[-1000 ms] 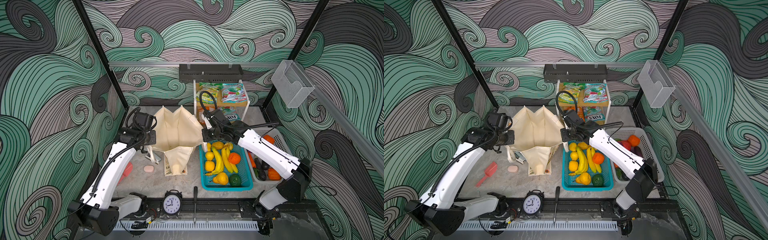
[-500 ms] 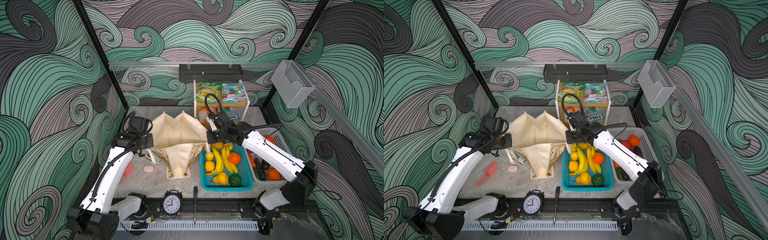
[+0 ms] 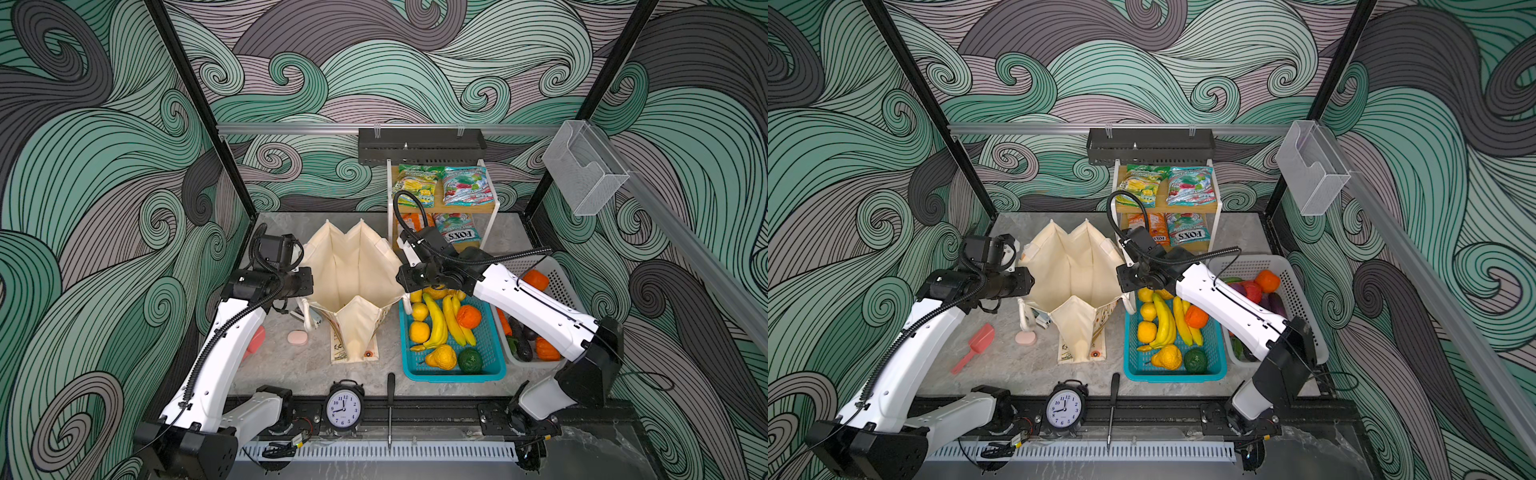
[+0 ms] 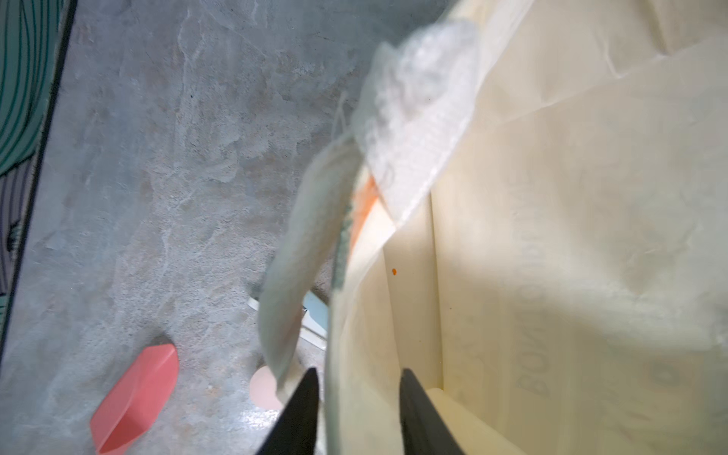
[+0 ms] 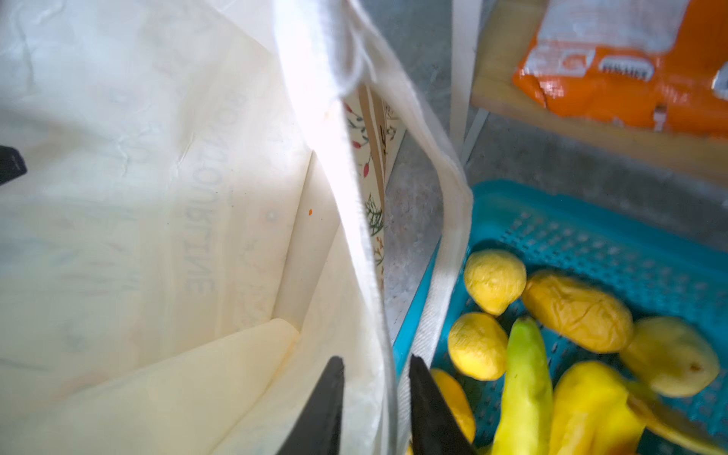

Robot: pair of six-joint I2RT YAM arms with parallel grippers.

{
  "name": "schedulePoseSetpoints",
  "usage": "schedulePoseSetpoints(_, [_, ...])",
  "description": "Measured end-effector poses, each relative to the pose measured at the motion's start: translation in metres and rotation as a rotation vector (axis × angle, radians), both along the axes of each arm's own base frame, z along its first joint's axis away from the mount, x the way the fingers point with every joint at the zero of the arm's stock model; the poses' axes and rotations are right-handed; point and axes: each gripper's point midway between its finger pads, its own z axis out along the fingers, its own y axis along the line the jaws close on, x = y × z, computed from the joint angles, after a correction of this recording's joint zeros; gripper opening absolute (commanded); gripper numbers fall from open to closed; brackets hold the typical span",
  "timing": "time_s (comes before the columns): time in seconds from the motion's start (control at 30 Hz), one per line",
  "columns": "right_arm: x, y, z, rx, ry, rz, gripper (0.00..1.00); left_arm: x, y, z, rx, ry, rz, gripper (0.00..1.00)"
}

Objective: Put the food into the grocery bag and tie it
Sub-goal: 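Pull the tote rims apart with both grippers to open the bag, then release the tote rim with the right gripper and move it over the teal basket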

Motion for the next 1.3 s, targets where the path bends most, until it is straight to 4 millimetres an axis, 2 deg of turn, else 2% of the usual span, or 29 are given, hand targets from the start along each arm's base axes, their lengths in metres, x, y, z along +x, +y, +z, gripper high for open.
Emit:
schedulePoseSetpoints(0.03, [0.000,0.002,0.000,0.008,0.002,0.004,0.41,0.001,-0.001,0.000,-0.006,-0.002,-0.004,0.41])
schedulePoseSetpoints(0.13, [-0.001,0.013,0.001,0.045,0.016,0.028,0.22,0.004,-0.006,0.001,-0.027,-0.006,-0.017,0.15])
schedulePoseSetpoints(0.2, [-0.002,0.021,0.000,0.064,0.028,0.042,0.14,0.005,-0.009,-0.001,-0.041,0.003,-0.020,0.00])
schedulePoseSetpoints(0.4, [-0.002,0.023,-0.003,0.050,0.023,0.042,0.08,0.005,-0.002,-0.002,-0.006,0.008,0.000,0.00])
schedulePoseSetpoints(0.53, [-0.001,0.011,-0.008,0.017,0.012,0.014,0.05,0.004,0.005,-0.004,0.025,0.010,0.026,0.00])
schedulePoseSetpoints(0.73, [-0.002,-0.008,-0.016,-0.010,0.013,-0.019,0.07,-0.002,0.012,-0.008,0.047,0.005,0.047,0.00])
schedulePoseSetpoints(0.8, [-0.003,-0.009,-0.016,-0.009,0.014,-0.020,0.10,-0.003,0.012,-0.010,0.049,0.006,0.048,0.00])
schedulePoseSetpoints(0.87, [-0.004,-0.009,-0.015,-0.006,0.016,-0.019,0.21,-0.003,0.012,-0.012,0.049,0.008,0.047,0.03])
schedulePoseSetpoints(0.9, [-0.004,-0.008,-0.015,-0.002,0.019,-0.018,0.32,-0.003,0.012,-0.013,0.047,0.007,0.046,0.08])
schedulePoseSetpoints(0.93, [-0.004,-0.008,-0.015,-0.002,0.018,-0.013,0.38,-0.004,0.012,-0.014,0.047,0.006,0.045,0.13])
schedulePoseSetpoints(1.1, [-0.010,-0.005,-0.009,0.035,0.021,0.013,0.64,-0.005,0.008,-0.006,0.024,-0.054,0.022,0.43])
schedulePoseSetpoints(1.23, [-0.014,-0.004,0.004,0.068,-0.001,0.034,0.79,-0.007,0.005,0.003,-0.002,-0.114,0.009,0.45])
schedulePoseSetpoints(1.27, [-0.015,-0.005,0.008,0.077,-0.011,0.036,0.86,-0.007,0.004,0.005,-0.007,-0.127,0.007,0.46])
schedulePoseSetpoints(1.3, [-0.015,-0.006,0.012,0.084,-0.020,0.034,0.99,-0.007,0.004,0.006,-0.009,-0.131,0.006,0.46])
